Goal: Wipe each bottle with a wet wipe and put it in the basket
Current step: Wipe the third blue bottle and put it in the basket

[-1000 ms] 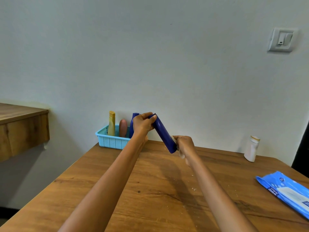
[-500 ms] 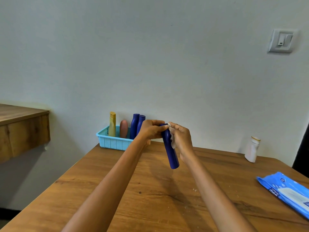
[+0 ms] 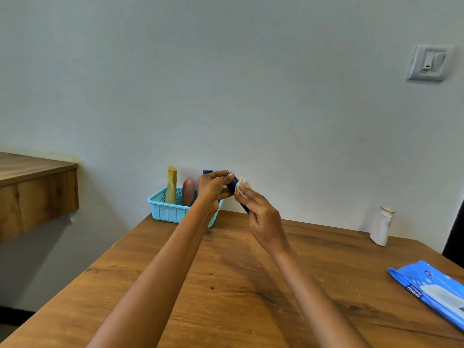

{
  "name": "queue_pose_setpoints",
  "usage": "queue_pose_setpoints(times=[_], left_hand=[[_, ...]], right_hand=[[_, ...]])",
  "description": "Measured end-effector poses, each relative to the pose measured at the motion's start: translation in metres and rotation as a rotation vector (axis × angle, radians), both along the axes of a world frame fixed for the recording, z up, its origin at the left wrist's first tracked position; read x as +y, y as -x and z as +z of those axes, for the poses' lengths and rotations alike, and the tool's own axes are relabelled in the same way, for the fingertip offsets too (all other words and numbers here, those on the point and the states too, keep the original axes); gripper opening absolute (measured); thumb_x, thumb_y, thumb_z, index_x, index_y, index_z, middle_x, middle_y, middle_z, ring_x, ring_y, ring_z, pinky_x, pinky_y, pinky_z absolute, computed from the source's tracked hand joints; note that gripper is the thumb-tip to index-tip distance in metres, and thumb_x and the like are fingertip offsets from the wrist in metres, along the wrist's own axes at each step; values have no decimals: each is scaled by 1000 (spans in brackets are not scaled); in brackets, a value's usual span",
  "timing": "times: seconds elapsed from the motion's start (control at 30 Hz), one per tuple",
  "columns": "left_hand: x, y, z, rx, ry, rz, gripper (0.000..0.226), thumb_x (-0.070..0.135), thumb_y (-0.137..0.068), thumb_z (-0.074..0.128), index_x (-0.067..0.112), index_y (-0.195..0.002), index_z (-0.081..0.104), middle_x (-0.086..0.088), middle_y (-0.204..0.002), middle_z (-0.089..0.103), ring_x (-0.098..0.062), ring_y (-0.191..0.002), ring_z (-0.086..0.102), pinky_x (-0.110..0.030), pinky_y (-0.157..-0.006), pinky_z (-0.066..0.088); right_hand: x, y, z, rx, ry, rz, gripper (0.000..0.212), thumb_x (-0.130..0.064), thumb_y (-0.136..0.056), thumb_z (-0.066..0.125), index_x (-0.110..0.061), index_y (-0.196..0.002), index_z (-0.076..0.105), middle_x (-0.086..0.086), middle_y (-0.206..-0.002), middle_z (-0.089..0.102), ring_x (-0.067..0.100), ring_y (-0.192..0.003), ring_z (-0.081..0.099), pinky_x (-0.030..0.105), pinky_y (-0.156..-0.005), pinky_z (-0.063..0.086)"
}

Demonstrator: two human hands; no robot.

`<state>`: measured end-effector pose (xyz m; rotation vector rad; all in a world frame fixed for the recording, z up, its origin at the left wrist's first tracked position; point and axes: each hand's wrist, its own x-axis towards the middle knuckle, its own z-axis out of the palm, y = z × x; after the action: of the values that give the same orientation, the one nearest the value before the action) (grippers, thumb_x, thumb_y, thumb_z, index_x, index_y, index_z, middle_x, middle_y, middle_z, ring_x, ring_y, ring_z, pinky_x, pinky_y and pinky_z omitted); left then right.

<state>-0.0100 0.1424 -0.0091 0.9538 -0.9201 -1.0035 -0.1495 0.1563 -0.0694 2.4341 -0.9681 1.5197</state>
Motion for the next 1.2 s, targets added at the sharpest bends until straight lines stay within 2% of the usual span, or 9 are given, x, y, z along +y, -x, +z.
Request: queue_pose_setpoints(times=[0.13, 0.37, 0.53, 0.6, 0.73, 0.87, 0.93, 1.07, 1.2], left_hand=[[-1, -9, 2, 30, -15, 20, 26, 6, -87, 64, -3, -110, 60, -9, -86, 62, -19, -72, 65, -22, -54, 57], [-5, -24, 2, 66, -20, 72, 29, 6, -84, 66, -1, -111, 61, -18, -104, 63, -29, -91, 65, -36, -78, 55], [-7, -34, 1, 91, -12, 115, 35, 5, -83, 67, -2, -116, 59, -18, -105, 64, -32, -99, 65, -34, -73, 58], [-7, -35, 1, 70, -4, 125, 35, 4, -83, 67, -2, -117, 58, -17, -105, 63, -31, -99, 65, -33, -72, 58], [-7, -32, 1, -21, -1, 132, 33, 4, -83, 68, -1, -114, 60, -19, -107, 63, -29, -95, 65, -33, -72, 58], [-6, -16, -2, -176, -23, 47, 34, 3, -83, 68, 0, -116, 59, -17, -106, 61, -28, -93, 62, -34, -72, 57], [-9, -4, -11, -359, -10, 52, 38, 7, -81, 71, 2, -117, 58, -15, -105, 63, -27, -95, 63, -37, -77, 57], [-11, 13, -23, -751, 63, 139, 36, 22, -79, 73, 11, -112, 63, -8, -107, 67, -19, -93, 63, -40, -84, 55], [-7, 22, -26, -920, 110, 223, 35, 34, -79, 71, 19, -110, 63, 1, -107, 67, -14, -91, 61, -37, -82, 54]], right_hand=[[-5, 6, -13, 36, 77, 19, 44, 9, -86, 51, -9, -126, 58, 6, -138, 51, 11, -130, 41, 26, -104, 40], [-12, 21, -30, -30, -15, 57, 43, 6, -86, 50, -11, -124, 58, 2, -132, 55, 6, -124, 47, 17, -99, 44], [-16, 31, -44, -102, -127, 13, 36, 8, -85, 56, -12, -113, 66, 2, -122, 63, 9, -86, 68, 14, -64, 54], [-17, 31, -45, -181, -208, -8, 32, 8, -86, 55, -12, -108, 68, 4, -117, 66, 10, -80, 67, 15, -60, 53], [-17, 28, -34, -473, -366, -51, 25, 4, -89, 53, -8, -106, 68, 2, -110, 67, 3, -89, 59, 9, -67, 50], [-19, 27, -20, -738, -555, 8, 24, 1, -91, 52, -7, -104, 70, 3, -109, 68, 14, -102, 59, 14, -74, 49], [-18, 26, -15, -861, -661, 77, 26, 3, -90, 50, -6, -102, 71, 4, -106, 70, 16, -98, 62, 18, -74, 51], [-13, 25, -6, -1144, -974, 249, 42, 13, -78, 37, -7, -95, 71, 7, -98, 71, 8, -55, 53, 12, -41, 39], [-11, 29, -5, -1333, -1092, 360, 41, 12, -81, 35, -5, -100, 67, 10, -93, 67, 8, -49, 51, 11, -36, 38]])
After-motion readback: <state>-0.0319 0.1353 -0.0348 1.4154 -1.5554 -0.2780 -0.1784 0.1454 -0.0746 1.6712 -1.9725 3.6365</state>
